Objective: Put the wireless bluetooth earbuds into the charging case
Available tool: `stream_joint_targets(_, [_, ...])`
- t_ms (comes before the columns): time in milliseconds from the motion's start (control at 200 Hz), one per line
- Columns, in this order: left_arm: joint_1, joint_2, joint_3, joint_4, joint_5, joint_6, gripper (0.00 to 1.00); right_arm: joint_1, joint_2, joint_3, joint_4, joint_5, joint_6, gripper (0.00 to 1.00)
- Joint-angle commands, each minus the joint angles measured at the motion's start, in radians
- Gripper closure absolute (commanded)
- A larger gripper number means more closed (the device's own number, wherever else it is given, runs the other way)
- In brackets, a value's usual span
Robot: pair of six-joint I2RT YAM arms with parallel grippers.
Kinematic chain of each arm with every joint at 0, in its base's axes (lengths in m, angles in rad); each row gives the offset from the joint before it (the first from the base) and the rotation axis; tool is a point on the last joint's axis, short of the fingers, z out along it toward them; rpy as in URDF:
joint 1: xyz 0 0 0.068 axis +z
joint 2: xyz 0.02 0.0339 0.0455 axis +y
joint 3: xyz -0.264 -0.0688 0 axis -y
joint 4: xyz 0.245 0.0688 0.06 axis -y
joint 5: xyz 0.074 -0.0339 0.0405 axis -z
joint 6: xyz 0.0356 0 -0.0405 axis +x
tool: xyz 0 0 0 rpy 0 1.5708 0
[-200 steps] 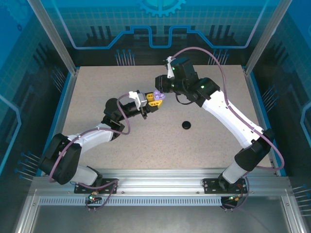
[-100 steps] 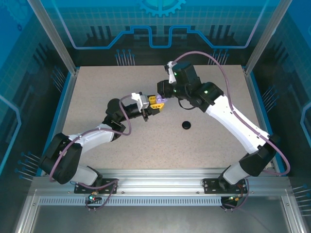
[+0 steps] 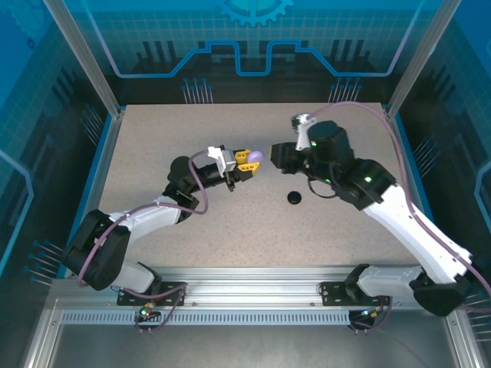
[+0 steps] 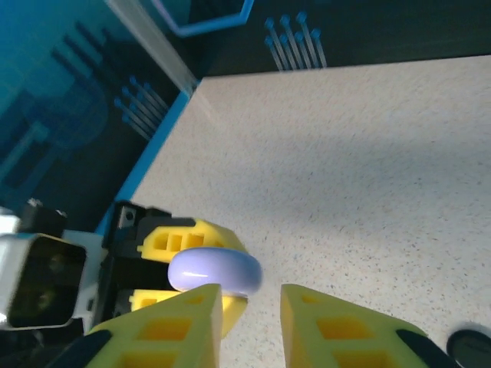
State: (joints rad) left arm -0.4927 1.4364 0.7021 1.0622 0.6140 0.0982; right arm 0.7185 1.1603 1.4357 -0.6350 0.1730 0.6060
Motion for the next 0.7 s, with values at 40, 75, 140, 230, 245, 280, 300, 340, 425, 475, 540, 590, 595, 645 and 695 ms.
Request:
stream_joint_targets(40, [0.006, -0.048, -0.032, -0.006, -0.055, -0.068, 1.00, -0.014, -0.113, -0.062, 0.002, 0.099, 0.023, 0.58])
stream_joint_targets(75, [0.006, -0.059, -0.038, -0.033, -0.070, -0.084, 1.00, -0.015, -0.133, -0.090, -0.003, 0.105, 0.024, 0.55])
stream_joint_targets(140, [0.006, -0.080, -0.046, -0.091, -0.105, -0.137, 1.00, -0.014, -0.161, -0.142, -0.008, 0.118, 0.038, 0.49])
stream_joint_targets(230, [0.006, -0.117, -0.039, -0.248, -0.144, -0.207, 1.00, -0.015, -0.191, -0.218, -0.008, 0.122, 0.063, 0.43])
stream_joint_targets(245, [0.007, -0.124, -0.037, -0.281, -0.150, -0.218, 1.00, -0.015, -0.193, -0.228, -0.009, 0.122, 0.067, 0.42])
stream_joint_targets(280, [0.006, -0.140, -0.030, -0.362, -0.173, -0.241, 1.00, -0.014, -0.199, -0.256, -0.011, 0.124, 0.078, 0.41])
stream_joint_targets(300, [0.005, -0.148, -0.026, -0.406, -0.188, -0.255, 1.00, -0.014, -0.201, -0.271, -0.011, 0.125, 0.085, 0.41])
stream_joint_targets(340, [0.005, -0.159, -0.016, -0.495, -0.219, -0.298, 1.00, -0.013, -0.207, -0.300, -0.012, 0.125, 0.102, 0.40])
stream_joint_targets(425, [0.005, -0.165, -0.004, -0.628, -0.247, -0.367, 1.00, -0.009, -0.214, -0.352, -0.010, 0.129, 0.130, 0.39])
stream_joint_targets(475, [0.005, -0.158, -0.012, -0.655, -0.249, -0.424, 1.00, -0.006, -0.216, -0.374, -0.012, 0.132, 0.141, 0.39])
stream_joint_targets(540, [0.006, -0.148, -0.021, -0.685, -0.239, -0.486, 1.00, -0.002, -0.220, -0.390, -0.025, 0.146, 0.156, 0.38])
stream_joint_targets(590, [0.001, -0.134, -0.025, -0.704, -0.237, -0.522, 1.00, -0.001, -0.224, -0.398, -0.034, 0.149, 0.160, 0.38])
stream_joint_targets(595, [0.000, -0.133, -0.025, -0.704, -0.238, -0.525, 1.00, -0.002, -0.225, -0.399, -0.034, 0.150, 0.160, 0.38])
stream_joint_targets(645, [-0.009, -0.118, -0.038, -0.695, -0.241, -0.569, 1.00, 0.001, -0.230, -0.401, -0.057, 0.166, 0.169, 0.38])
stream_joint_targets(695, [-0.020, -0.103, -0.051, -0.687, -0.252, -0.611, 1.00, 0.001, -0.240, -0.408, -0.066, 0.177, 0.169, 0.37])
